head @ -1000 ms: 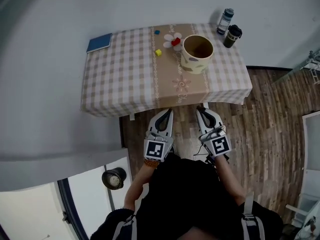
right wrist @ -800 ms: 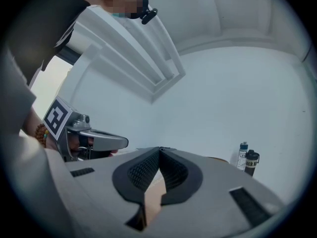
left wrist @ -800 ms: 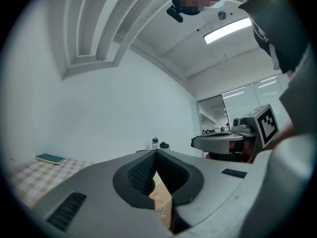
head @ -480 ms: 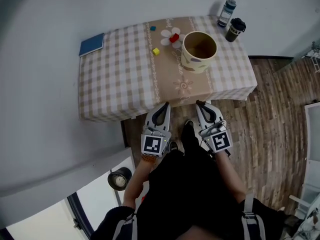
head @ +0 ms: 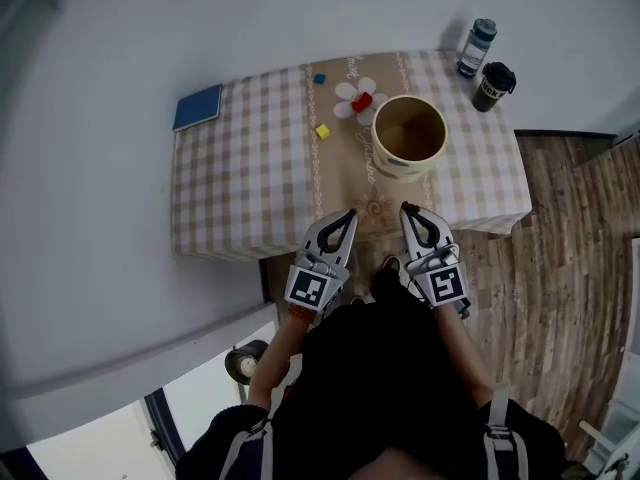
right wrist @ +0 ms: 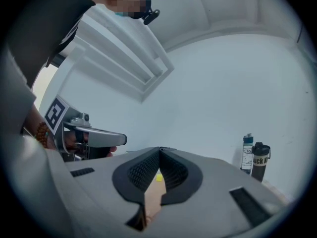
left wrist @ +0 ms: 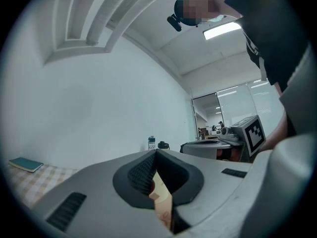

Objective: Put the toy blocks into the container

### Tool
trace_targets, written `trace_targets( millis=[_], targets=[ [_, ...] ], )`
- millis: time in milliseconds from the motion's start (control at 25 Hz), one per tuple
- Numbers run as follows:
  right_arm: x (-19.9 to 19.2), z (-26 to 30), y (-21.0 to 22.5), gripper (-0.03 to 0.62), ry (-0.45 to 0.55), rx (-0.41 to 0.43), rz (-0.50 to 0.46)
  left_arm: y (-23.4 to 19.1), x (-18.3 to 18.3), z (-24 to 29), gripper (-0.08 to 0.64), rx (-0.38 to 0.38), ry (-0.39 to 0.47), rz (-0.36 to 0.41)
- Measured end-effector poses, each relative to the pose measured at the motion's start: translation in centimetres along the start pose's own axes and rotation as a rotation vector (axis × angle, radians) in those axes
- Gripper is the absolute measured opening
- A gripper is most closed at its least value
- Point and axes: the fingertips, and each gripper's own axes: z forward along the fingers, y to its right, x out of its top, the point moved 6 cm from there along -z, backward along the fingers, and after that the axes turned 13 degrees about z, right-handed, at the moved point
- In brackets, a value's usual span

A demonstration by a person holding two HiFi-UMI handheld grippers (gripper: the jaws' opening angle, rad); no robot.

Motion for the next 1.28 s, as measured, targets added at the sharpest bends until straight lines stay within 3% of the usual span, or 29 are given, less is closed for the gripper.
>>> trace_targets(
  millis=[200,320,440,600,840,1040,1280],
  targets=[
    [1.3,0.6,2.9,-0.002,-0.003,0.031,0.007,-1.6,1.4,3.1,-0.008,0.022,-0.025,0.056],
    [2.3,-0.4,2.3,-0.002,0.029,-0.009,0.021,-2.7,2.8,2.7,-0.008,0.015,-0.042,0.075],
    [1.2,0.5,3.4,-0.002,0.0,-0.034,-0.004,-4.5,-0.3,3.4,-0.008,0.028,-0.04,0.062],
    [-0.4,6.1,5.0,-0.002,-0.051,-0.014,-0.04,-9.5,-4.1,5.7,-0.008,0.06,-0.059,0.02],
    [1.4,9.6,4.9,-0.002,-0.092,-0.052,0.002,-13.8,-5.9,9.1,-0.006,-0.009,-0.163,0.021],
    [-1.3,9.2,3.0,-0.002,-0.085,-0.115,-0.094,-15.4,-10.1,7.9,-0.006,-0.038,-0.126,-0.01],
    [-2.7,9.2,2.8,-0.002,-0.091,-0.143,-0.063,-17.9,-13.4,8.7,0.009,-0.031,-0.217,0.016]
  ],
)
